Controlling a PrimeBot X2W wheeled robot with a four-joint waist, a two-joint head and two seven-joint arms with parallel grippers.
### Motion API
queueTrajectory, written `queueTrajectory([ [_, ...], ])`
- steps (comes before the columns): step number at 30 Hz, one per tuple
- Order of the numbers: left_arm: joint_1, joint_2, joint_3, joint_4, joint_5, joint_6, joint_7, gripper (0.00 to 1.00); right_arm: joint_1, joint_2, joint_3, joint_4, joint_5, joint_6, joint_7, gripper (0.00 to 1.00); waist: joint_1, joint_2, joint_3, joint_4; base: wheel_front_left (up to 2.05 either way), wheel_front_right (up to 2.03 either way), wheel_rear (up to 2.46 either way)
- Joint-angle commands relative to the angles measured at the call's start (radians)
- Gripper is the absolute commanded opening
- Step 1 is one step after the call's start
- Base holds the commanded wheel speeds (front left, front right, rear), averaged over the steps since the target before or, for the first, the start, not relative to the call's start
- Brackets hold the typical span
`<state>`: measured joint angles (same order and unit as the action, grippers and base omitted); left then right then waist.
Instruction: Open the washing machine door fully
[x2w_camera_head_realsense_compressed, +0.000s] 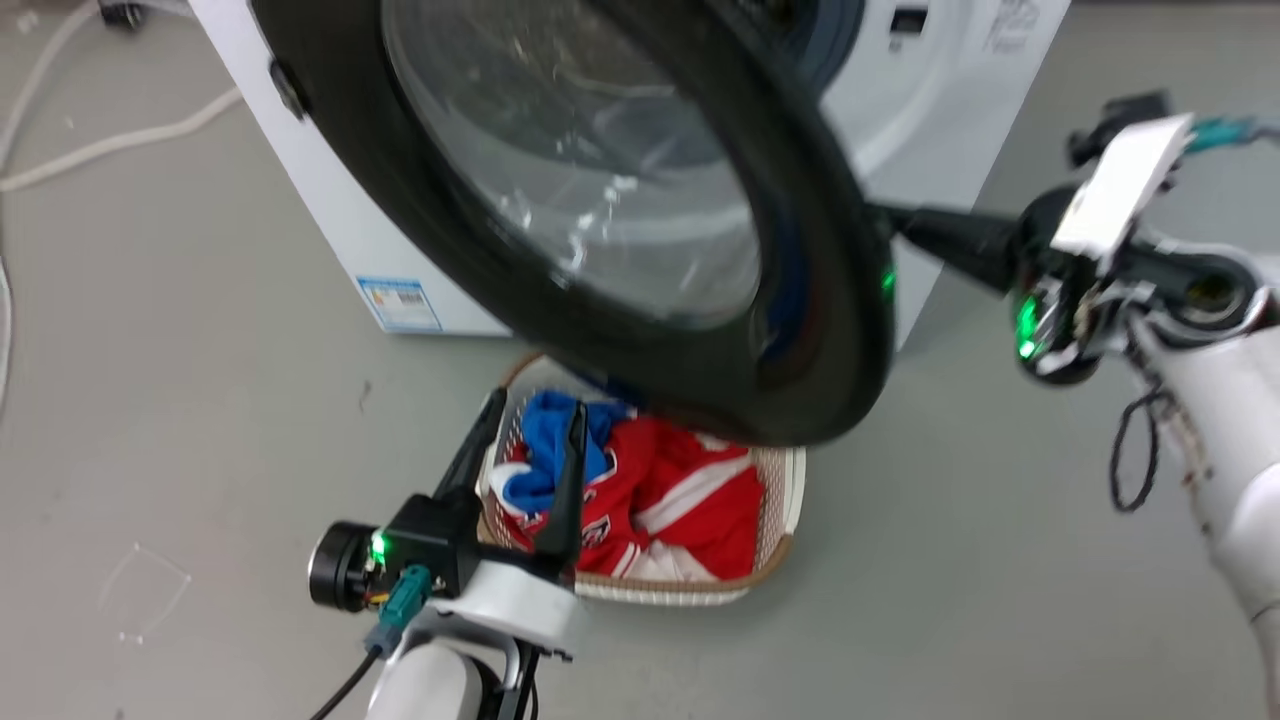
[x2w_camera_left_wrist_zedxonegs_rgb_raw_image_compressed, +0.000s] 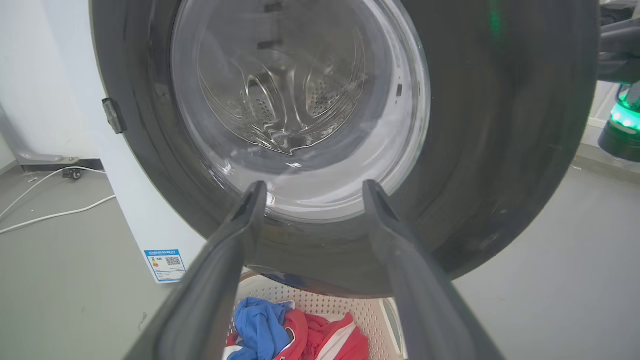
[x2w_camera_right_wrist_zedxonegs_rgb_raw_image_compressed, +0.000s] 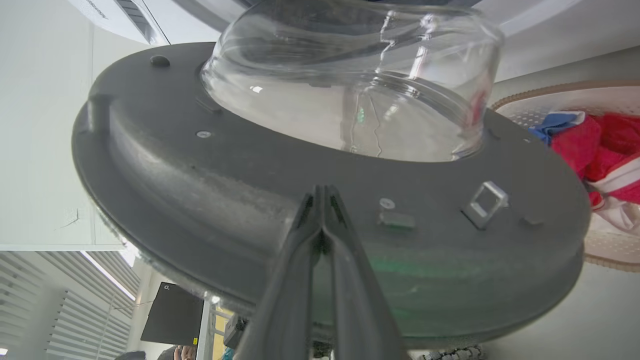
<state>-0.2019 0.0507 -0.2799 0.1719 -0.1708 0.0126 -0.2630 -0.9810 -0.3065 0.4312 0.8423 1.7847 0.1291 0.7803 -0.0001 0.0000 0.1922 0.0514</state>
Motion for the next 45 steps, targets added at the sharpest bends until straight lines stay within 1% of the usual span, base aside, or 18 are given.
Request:
queueTrajectory([
  [1,0.019,-0.001,0.002,0.003,-0.003,-0.001,-0.003,1.0,0.028,0.019,0.009,-0.015,0.004,0.003,0.007,0.0,0.0001,0.0,-0.061,0.003,0.0,0.0,0.0],
  [6,0.051,-0.001,-0.007,0.013,-0.008,-0.008,-0.003,1.0,0.102,0.049,0.038,-0.047,0.005,0.003,0.01,0.0,0.0001,0.0,-0.101,0.013,0.0,0.0,0.0],
  [12,0.061,-0.001,-0.019,0.018,-0.014,-0.009,-0.003,1.0,0.158,0.085,0.068,-0.094,0.012,0.003,0.013,0.0,0.0001,0.0,-0.117,0.024,0.0,0.0,0.0],
  [16,0.067,-0.001,-0.022,0.021,-0.017,-0.005,-0.003,1.0,0.184,0.096,0.085,-0.127,0.012,0.003,0.015,0.0,0.0001,0.0,-0.122,0.024,0.0,0.0,0.0],
  [20,0.071,-0.001,-0.023,0.024,-0.022,-0.005,-0.003,1.0,0.204,0.096,0.084,-0.165,0.008,0.003,-0.011,0.0,0.0001,0.0,-0.13,0.02,0.0,0.0,0.0],
  [24,0.08,-0.001,-0.023,0.029,-0.023,-0.005,-0.003,1.0,0.249,0.076,0.071,-0.211,-0.028,0.003,-0.104,0.0,0.0001,0.0,-0.144,0.014,0.0,0.0,0.0],
  [30,0.094,-0.001,-0.014,0.033,-0.021,-0.008,-0.003,1.0,0.355,0.029,0.0,-0.309,-0.073,0.003,-0.309,0.0,0.0001,0.0,-0.16,0.003,0.0,0.0,0.0],
  [36,0.109,-0.001,0.011,0.028,-0.01,-0.003,-0.002,1.0,0.544,-0.017,-0.101,-0.463,-0.072,0.003,-0.478,0.0,0.0001,0.0,-0.167,-0.023,0.0,0.0,0.0],
  [42,0.126,0.002,0.034,0.034,-0.005,-0.01,-0.003,1.0,0.76,-0.045,-0.166,-0.597,-0.096,0.003,-0.623,0.0,0.0001,0.0,-0.182,-0.043,0.0,0.0,0.0],
  [43,0.13,0.003,0.038,0.035,-0.003,-0.01,-0.003,1.0,0.794,-0.043,-0.175,-0.619,-0.099,0.003,-0.648,0.11,0.0001,0.0,-0.184,-0.046,0.0,0.0,0.0],
  [44,0.133,0.004,0.041,0.035,-0.002,-0.01,-0.003,1.0,0.828,-0.041,-0.182,-0.642,-0.105,0.003,-0.673,0.35,0.0001,0.0,-0.186,-0.048,0.0,0.0,0.0],
  [45,0.135,0.005,0.044,0.036,0.0,-0.011,-0.003,1.0,0.856,-0.041,-0.189,-0.661,-0.114,0.003,-0.697,0.67,0.0001,0.0,-0.187,-0.051,0.0,0.0,0.0],
])
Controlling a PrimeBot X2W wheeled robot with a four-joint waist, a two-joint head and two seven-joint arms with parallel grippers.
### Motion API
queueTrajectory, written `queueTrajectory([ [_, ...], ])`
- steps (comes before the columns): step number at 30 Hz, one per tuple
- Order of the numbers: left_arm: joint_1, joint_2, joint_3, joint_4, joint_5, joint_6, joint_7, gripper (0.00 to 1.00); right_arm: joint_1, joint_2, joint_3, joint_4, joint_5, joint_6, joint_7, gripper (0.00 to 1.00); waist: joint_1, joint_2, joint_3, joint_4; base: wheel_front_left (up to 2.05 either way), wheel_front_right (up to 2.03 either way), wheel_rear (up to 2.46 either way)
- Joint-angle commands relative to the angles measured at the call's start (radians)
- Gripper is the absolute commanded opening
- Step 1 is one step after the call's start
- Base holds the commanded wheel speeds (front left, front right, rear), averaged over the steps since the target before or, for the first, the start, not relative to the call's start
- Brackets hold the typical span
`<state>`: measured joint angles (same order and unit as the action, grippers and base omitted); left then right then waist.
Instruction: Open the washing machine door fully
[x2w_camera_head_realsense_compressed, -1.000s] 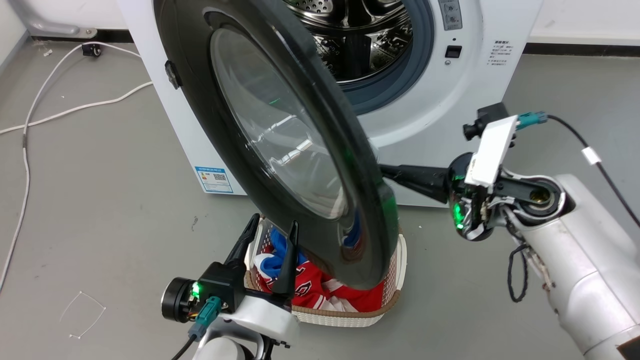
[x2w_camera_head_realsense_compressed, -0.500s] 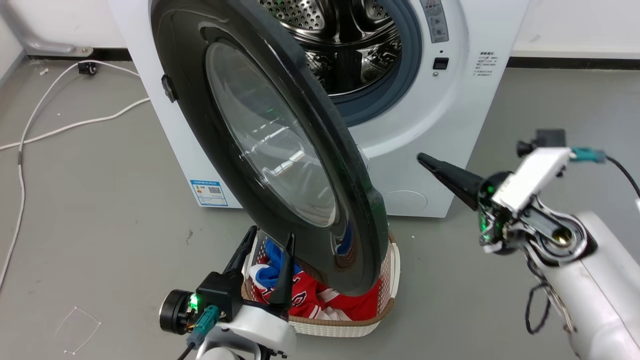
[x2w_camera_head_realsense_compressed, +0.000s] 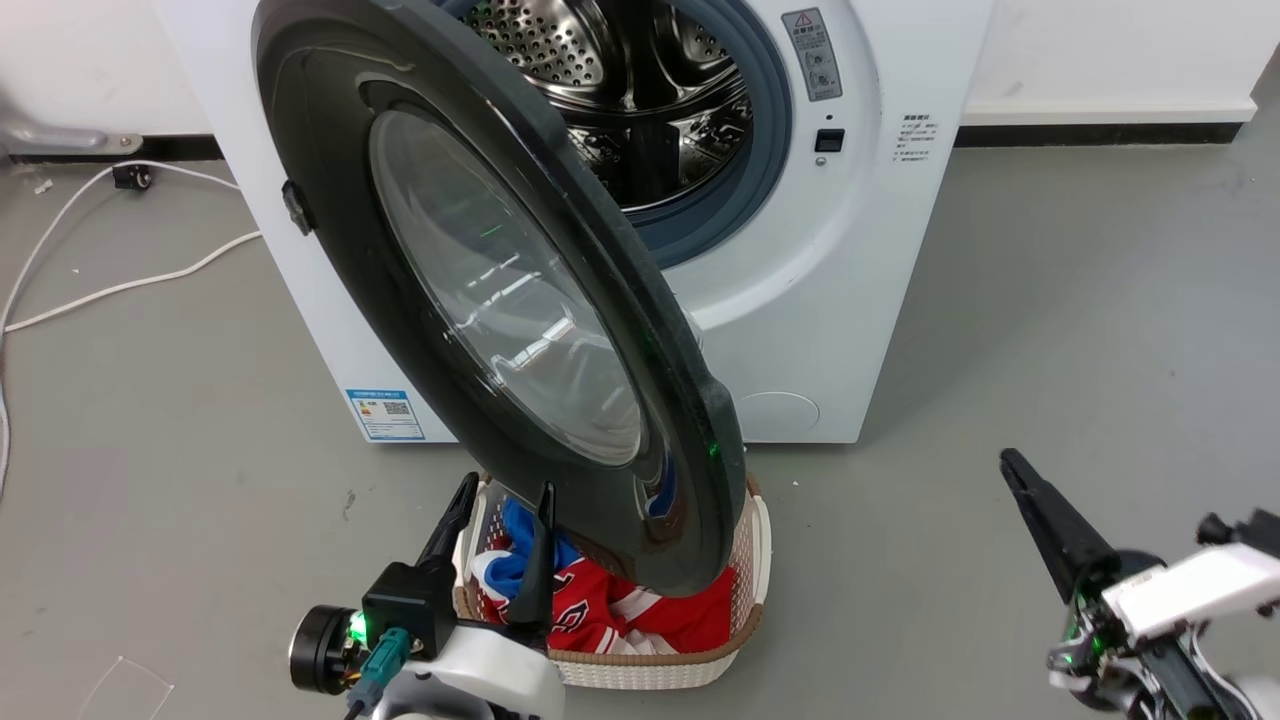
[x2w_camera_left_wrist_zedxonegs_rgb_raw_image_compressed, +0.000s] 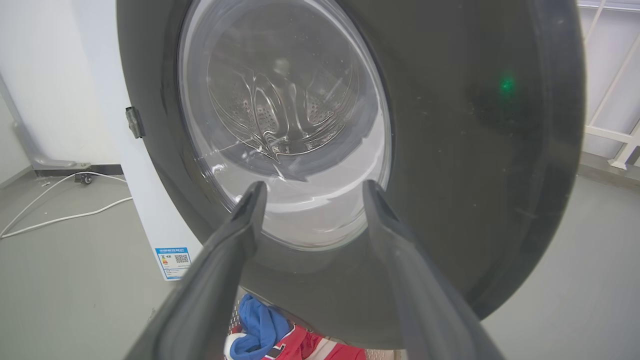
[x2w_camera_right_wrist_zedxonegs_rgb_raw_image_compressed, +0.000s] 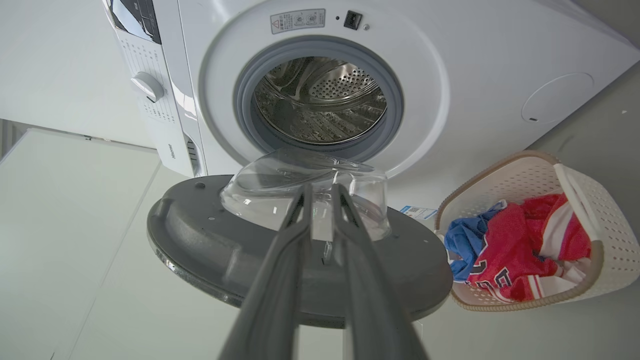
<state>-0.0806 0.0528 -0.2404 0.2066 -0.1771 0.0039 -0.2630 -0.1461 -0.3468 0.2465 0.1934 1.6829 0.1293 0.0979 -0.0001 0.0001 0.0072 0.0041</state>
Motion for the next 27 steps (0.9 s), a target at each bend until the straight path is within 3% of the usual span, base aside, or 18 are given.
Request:
queueTrajectory([
  [1,0.015,0.004,0.009,0.001,0.006,-0.002,-0.003,1.0,0.046,-0.001,-0.012,-0.03,-0.026,0.003,-0.045,1.0,0.0001,-0.0001,-0.002,-0.007,0.0,0.0,0.0],
  [5,0.015,0.005,0.019,0.001,0.011,-0.001,-0.003,1.0,0.111,-0.019,-0.013,-0.055,-0.157,0.003,-0.176,1.0,0.0001,-0.0001,0.002,-0.02,0.0,0.0,0.0],
  [9,0.01,0.005,0.029,0.005,0.013,-0.004,-0.003,1.0,0.13,-0.018,-0.036,-0.028,-0.347,0.003,-0.31,1.0,0.0001,-0.0001,0.005,-0.03,0.0,0.0,0.0],
  [12,0.005,0.005,0.037,0.004,0.014,-0.002,-0.003,1.0,0.126,-0.006,-0.097,-0.005,-0.533,0.003,-0.347,1.0,0.0001,-0.0001,0.004,-0.038,0.0,0.0,0.0],
  [15,0.013,0.006,0.045,0.004,0.016,-0.001,-0.003,1.0,0.13,0.025,-0.181,-0.014,-0.775,0.003,-0.358,1.0,0.0001,-0.0001,-0.001,-0.047,0.0,0.0,0.0],
  [20,0.019,0.009,0.053,0.005,0.021,-0.003,-0.003,1.0,0.173,0.137,-0.29,-0.112,-1.162,0.003,-0.326,1.0,0.0001,-0.0001,-0.004,-0.051,0.0,0.0,0.0],
  [23,0.02,0.009,0.055,0.008,0.025,-0.004,-0.003,1.0,0.205,0.208,-0.314,-0.175,-1.326,0.001,-0.273,1.0,0.0001,-0.0001,-0.006,-0.048,0.0,0.0,0.0],
  [27,0.022,0.008,0.052,0.015,0.027,-0.008,-0.003,1.0,0.235,0.252,-0.309,-0.216,-1.422,0.001,-0.23,1.0,0.0001,-0.0001,-0.01,-0.043,0.0,0.0,0.0],
])
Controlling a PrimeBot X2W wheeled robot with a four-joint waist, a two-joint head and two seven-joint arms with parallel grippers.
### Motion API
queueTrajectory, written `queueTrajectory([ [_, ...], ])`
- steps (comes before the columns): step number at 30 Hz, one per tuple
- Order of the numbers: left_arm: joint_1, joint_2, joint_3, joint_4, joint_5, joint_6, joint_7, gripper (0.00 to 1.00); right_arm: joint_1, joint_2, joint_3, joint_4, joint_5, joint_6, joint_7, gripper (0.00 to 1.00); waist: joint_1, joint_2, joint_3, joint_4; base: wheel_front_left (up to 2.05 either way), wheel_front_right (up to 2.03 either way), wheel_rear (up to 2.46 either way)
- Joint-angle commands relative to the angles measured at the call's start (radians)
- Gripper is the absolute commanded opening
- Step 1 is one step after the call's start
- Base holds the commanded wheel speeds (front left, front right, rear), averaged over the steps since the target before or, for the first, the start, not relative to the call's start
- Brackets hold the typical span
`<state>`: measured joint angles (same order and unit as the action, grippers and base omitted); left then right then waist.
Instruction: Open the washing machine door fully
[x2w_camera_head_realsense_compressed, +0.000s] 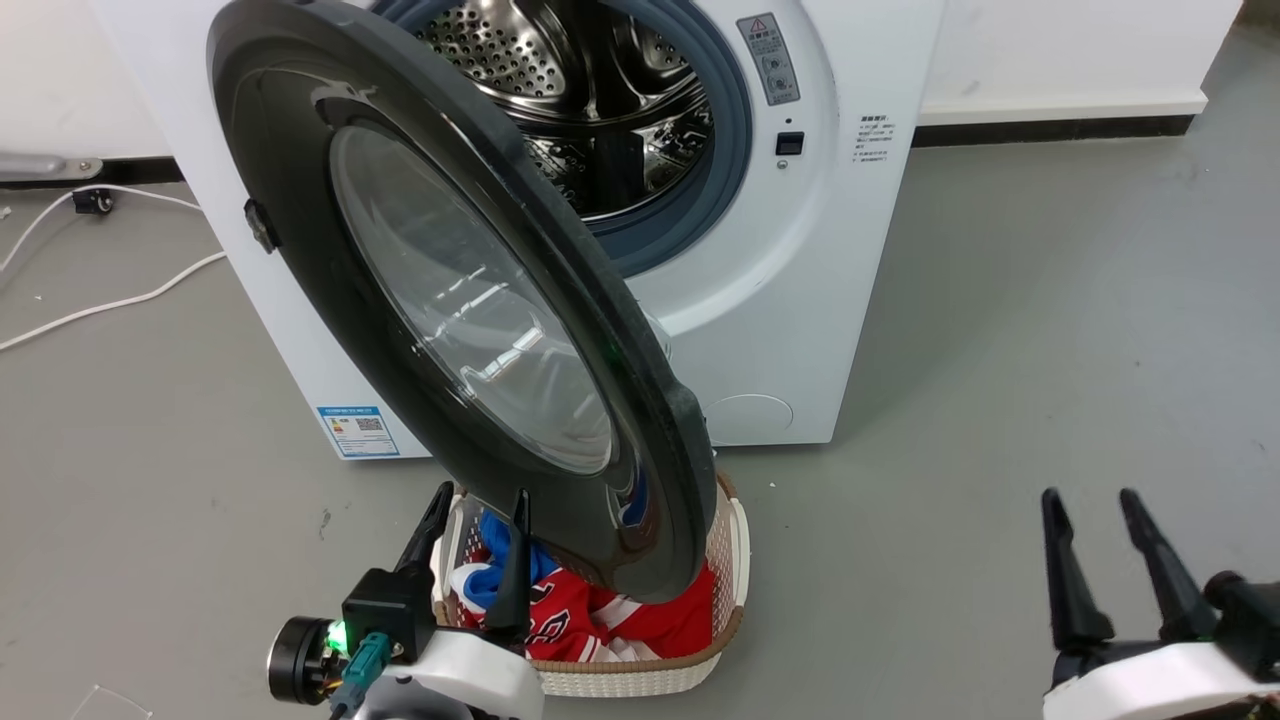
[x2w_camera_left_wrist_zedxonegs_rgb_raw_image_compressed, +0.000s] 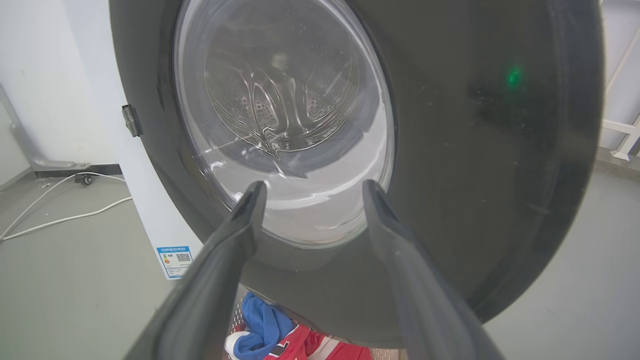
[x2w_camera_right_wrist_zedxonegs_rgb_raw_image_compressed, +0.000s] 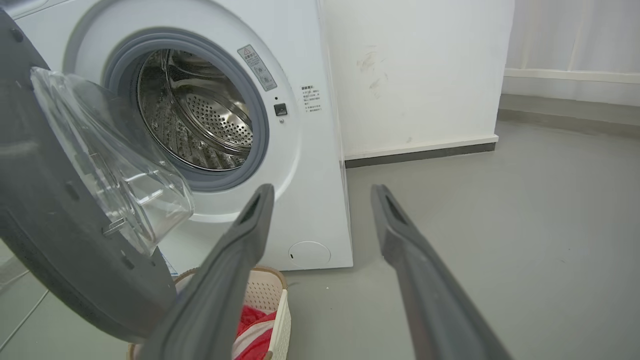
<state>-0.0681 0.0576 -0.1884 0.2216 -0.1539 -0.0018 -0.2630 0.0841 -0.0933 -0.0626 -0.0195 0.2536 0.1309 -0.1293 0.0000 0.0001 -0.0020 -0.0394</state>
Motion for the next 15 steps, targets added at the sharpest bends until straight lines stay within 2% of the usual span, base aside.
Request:
queueTrajectory([
  [1,0.01,0.003,-0.001,0.006,0.005,-0.003,-0.003,1.0,0.024,0.016,0.001,-0.009,-0.026,0.0,0.016,1.0,0.0,-0.0001,-0.002,0.004,0.0,0.0,0.0],
  [15,0.004,0.0,-0.003,0.019,0.009,0.003,-0.003,1.0,0.044,0.043,0.012,-0.049,-0.097,0.0,0.064,1.0,0.0,-0.0001,-0.006,0.005,0.0,0.0,0.0],
])
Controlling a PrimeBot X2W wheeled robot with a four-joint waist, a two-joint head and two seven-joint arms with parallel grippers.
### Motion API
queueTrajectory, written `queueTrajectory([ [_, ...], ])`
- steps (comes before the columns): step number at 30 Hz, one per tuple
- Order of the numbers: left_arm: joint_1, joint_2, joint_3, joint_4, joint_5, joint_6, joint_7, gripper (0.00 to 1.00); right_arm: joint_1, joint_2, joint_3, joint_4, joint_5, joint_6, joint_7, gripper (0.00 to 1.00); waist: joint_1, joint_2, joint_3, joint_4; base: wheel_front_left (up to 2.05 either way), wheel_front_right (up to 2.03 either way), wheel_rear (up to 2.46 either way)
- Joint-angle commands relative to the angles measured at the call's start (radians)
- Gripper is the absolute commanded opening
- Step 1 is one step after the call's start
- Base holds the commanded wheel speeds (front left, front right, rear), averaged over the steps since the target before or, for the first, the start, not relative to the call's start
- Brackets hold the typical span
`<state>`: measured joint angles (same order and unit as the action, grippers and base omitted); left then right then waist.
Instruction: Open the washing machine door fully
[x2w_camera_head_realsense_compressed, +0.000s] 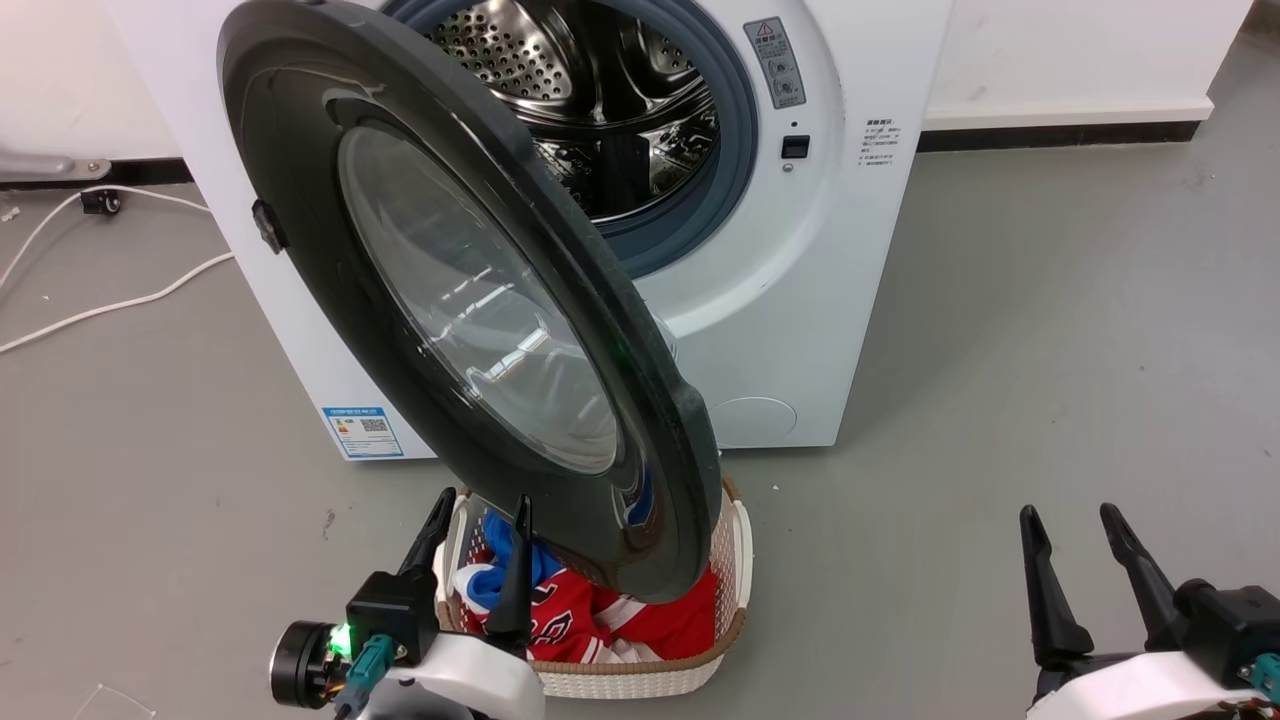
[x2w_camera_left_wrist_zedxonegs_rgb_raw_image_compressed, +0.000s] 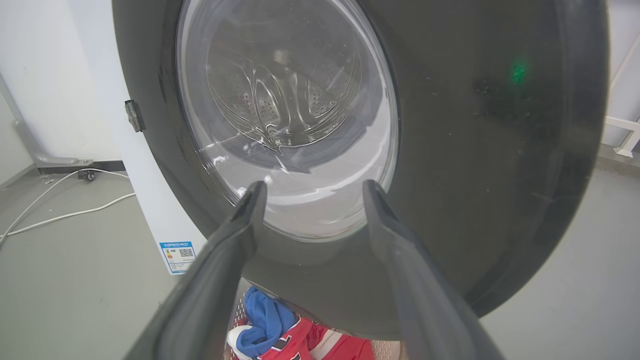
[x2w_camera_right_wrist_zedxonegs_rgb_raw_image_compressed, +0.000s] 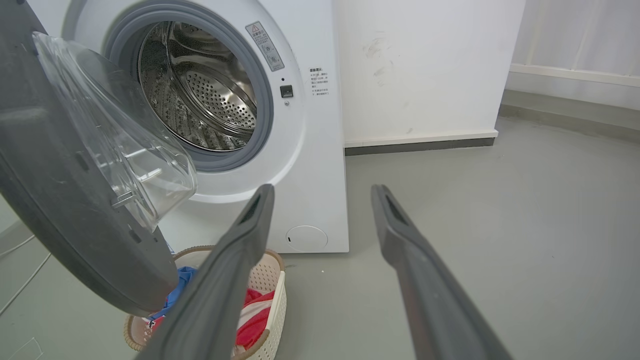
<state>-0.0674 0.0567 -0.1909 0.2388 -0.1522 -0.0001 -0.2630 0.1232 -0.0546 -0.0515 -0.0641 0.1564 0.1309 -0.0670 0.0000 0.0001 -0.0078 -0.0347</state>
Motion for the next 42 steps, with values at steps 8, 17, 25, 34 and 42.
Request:
queueTrajectory([
  [8,-0.001,0.0,0.003,0.006,0.005,0.006,-0.003,1.0,0.005,0.006,0.007,-0.017,-0.015,0.0,0.012,1.0,0.0,-0.0001,0.003,0.001,0.0,0.0,0.0],
  [17,-0.008,-0.001,0.003,0.009,0.007,0.002,-0.003,0.13,0.008,0.006,0.005,-0.022,-0.041,0.0,0.027,1.0,0.0,-0.0001,0.006,0.006,0.0,0.0,0.0],
  [25,-0.045,0.004,0.02,-0.073,-0.003,-0.004,-0.003,0.0,0.01,0.006,-0.015,-0.026,-0.041,0.0,0.034,1.0,0.0,-0.0001,0.01,0.016,0.0,0.0,0.0],
  [34,-0.126,0.003,0.009,-0.281,-0.008,-0.003,-0.003,0.0,0.018,0.006,-0.033,-0.035,-0.043,0.0,0.052,1.0,0.0,-0.0001,0.008,0.031,0.0,0.0,0.0],
  [42,-0.227,-0.003,-0.088,-0.492,-0.008,-0.009,0.034,0.0,0.02,0.006,-0.041,-0.045,-0.043,0.0,0.058,1.0,0.0,-0.0001,0.004,0.038,0.0,0.0,0.0],
])
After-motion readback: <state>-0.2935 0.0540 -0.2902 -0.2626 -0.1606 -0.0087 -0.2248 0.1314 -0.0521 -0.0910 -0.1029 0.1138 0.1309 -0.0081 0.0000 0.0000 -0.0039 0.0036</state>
